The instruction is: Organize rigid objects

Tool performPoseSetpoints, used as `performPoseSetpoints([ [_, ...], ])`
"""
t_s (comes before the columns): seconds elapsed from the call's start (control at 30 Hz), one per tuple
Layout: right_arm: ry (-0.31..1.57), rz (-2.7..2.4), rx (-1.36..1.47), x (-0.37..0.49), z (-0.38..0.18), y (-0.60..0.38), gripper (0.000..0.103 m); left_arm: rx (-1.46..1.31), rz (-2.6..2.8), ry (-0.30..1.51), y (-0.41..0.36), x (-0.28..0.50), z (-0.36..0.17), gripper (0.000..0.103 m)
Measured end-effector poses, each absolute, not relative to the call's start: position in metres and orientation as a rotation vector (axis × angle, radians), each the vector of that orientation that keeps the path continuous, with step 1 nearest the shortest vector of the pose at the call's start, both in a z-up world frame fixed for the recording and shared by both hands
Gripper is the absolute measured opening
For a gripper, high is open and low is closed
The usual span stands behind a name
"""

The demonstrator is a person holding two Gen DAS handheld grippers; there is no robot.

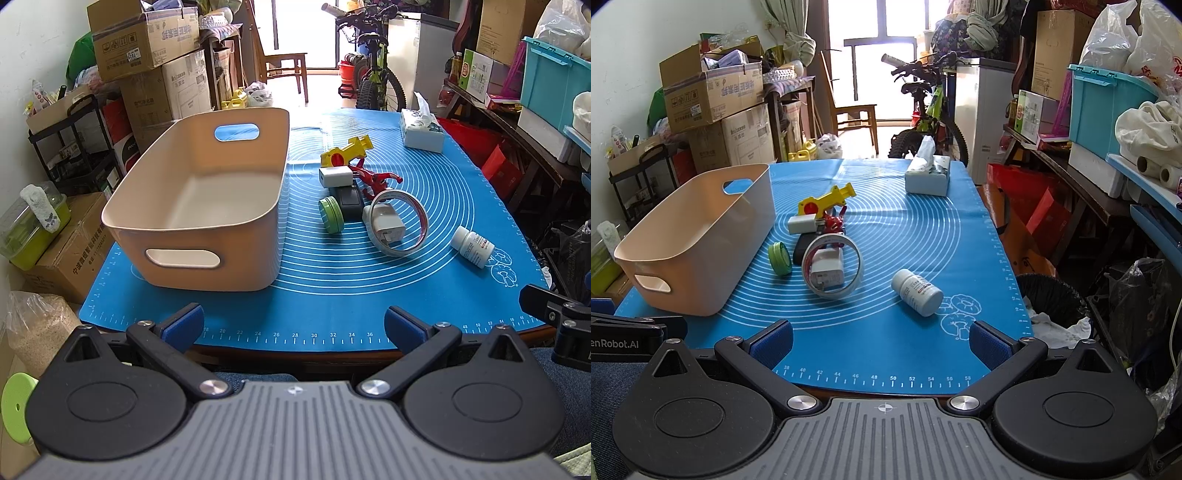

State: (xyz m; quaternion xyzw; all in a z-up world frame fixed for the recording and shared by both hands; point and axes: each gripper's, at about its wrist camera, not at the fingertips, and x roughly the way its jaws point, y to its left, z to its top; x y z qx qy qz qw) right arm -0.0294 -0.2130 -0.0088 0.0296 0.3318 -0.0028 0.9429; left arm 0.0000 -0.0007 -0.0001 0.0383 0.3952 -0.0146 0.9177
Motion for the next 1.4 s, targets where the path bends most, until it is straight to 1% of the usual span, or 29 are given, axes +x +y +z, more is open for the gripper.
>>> performPoseSetpoints([
  [1.4, 0.682, -0.006, 0.058, -0.0274, -0.0098, -0.2129, 0.100, 0.083, -0.033, 0.809, -0.0055, -0.0007, -0.0007, 0.102],
])
